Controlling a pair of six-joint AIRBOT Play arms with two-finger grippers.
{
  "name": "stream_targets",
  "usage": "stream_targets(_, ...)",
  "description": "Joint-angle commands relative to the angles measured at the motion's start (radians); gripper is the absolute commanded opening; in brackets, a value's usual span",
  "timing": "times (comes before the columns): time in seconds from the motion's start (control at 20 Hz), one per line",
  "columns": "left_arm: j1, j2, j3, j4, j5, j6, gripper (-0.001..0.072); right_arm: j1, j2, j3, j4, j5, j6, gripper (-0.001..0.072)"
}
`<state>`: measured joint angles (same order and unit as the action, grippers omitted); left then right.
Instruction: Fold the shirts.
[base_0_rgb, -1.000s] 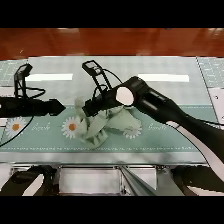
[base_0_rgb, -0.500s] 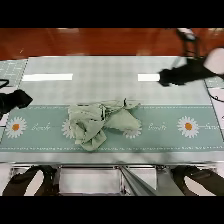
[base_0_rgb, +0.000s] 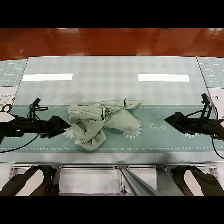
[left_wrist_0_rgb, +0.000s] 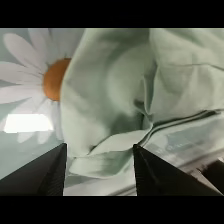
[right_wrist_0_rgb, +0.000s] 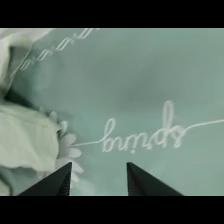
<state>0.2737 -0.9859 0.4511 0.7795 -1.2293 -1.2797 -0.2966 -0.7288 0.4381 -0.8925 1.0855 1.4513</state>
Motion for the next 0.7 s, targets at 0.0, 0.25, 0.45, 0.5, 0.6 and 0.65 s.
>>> stream_targets(0.0,-0.07,-0.169,-0.032,-0.27,0.037,0.229,0.0506,0.013,0.016,-0.058,0.104,0.006,-0.069,0.0401)
stream_targets(0.25,-0.269,-0.319,0.008,-0.388,0.137,0.377,0.0492,0.035,0.015,-0.058,0.104,0.011,-0.064,0.0401)
stream_targets(0.45,-0.293,-0.332,0.095,-0.383,0.009,0.443,0.0016,0.131,0.015,-0.09,0.032,0.021,-0.029,0.0401)
stream_targets(0.5,-0.293,-0.332,0.111,-0.384,-0.005,0.442,0.0016,0.177,0.015,-0.102,0.016,-0.008,0.001,0.0401)
stream_targets(0.6,-0.293,-0.332,0.132,-0.384,-0.006,0.441,0.0016,0.262,-0.029,-0.108,0.031,-0.08,0.056,0.04)
stream_targets(0.65,-0.293,-0.332,0.137,-0.385,-0.005,0.441,0.0016,0.302,-0.08,-0.108,0.076,-0.114,0.051,0.04)
